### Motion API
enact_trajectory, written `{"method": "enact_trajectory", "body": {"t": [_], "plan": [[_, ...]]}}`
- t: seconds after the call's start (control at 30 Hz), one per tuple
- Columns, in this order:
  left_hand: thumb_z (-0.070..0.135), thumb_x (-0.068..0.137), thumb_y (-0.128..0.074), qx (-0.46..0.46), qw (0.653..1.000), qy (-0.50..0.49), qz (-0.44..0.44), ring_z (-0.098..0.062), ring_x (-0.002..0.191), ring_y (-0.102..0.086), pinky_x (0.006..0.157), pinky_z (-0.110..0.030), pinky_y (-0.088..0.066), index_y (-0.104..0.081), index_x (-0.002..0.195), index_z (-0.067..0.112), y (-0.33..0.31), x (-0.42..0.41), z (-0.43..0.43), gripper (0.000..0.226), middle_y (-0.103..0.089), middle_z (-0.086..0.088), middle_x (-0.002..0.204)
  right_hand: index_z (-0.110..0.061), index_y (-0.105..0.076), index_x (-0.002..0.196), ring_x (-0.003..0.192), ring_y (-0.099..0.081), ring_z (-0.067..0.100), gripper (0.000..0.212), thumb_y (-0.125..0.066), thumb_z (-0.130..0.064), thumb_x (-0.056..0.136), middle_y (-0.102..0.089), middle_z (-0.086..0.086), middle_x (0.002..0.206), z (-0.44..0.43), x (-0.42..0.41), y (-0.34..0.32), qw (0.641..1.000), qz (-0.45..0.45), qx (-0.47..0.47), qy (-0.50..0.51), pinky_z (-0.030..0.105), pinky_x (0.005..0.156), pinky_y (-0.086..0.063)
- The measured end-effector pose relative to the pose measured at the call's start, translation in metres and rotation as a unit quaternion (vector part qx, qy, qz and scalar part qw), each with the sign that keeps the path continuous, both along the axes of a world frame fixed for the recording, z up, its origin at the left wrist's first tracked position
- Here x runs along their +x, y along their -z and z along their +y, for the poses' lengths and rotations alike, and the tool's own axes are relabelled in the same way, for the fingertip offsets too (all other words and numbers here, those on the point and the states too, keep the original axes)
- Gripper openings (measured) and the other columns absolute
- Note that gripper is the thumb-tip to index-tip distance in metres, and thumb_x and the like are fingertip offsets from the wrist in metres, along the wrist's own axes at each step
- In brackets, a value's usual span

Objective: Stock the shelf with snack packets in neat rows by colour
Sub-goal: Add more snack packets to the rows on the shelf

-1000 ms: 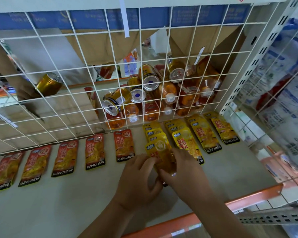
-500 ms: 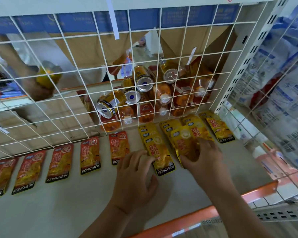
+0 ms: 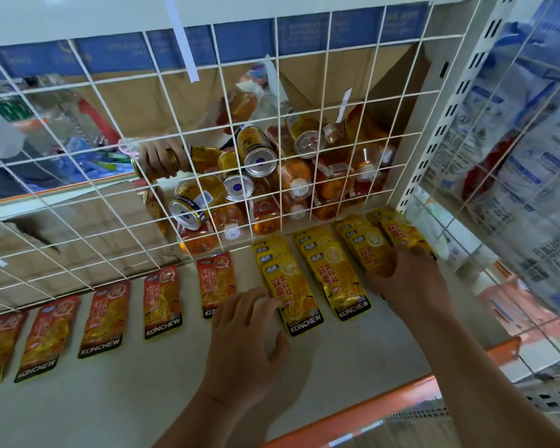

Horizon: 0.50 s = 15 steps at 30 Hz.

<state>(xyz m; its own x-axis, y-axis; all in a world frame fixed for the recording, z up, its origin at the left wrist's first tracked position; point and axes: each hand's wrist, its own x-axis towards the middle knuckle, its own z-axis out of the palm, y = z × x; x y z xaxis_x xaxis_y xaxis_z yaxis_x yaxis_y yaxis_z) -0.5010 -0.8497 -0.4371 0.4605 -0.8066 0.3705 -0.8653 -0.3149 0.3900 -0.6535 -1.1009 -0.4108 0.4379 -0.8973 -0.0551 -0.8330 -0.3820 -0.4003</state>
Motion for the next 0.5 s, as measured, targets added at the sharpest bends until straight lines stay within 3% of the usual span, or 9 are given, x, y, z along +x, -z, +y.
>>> {"method": "enact_trajectory", "body": {"t": [0.23, 0.5], "plan": [[0.034, 0.077, -0.061, 0.004, 1.000, -0.012, 0.015, -0.023, 0.117, -0.051, 0.100, -0.026, -0.027, -0.064, 0.118, 0.023, -0.0023, -0.0015, -0.0007, 0.042, -0.056, 0.005, 0.128, -0.014, -0.060, 0.115, 0.112, -0.051, 0.031, 0.058, -0.069, -0.057, 0.078, -0.055, 0.009, 0.120, -0.0014, -0.0003, 0.0005, 1.000, 0.007, -0.013, -0.013, 0.040, 0.084, -0.045], [0.035, 0.076, -0.061, 0.012, 1.000, -0.014, 0.019, -0.023, 0.116, -0.052, 0.101, -0.026, -0.028, -0.064, 0.117, 0.022, -0.0029, -0.0019, -0.0010, 0.043, -0.056, 0.005, 0.128, -0.015, -0.060, 0.118, 0.107, -0.055, 0.032, 0.059, -0.068, -0.059, 0.079, -0.056, 0.008, 0.119, -0.0018, -0.0022, 0.0030, 1.000, -0.010, -0.007, -0.015, 0.040, 0.083, -0.048]]}}
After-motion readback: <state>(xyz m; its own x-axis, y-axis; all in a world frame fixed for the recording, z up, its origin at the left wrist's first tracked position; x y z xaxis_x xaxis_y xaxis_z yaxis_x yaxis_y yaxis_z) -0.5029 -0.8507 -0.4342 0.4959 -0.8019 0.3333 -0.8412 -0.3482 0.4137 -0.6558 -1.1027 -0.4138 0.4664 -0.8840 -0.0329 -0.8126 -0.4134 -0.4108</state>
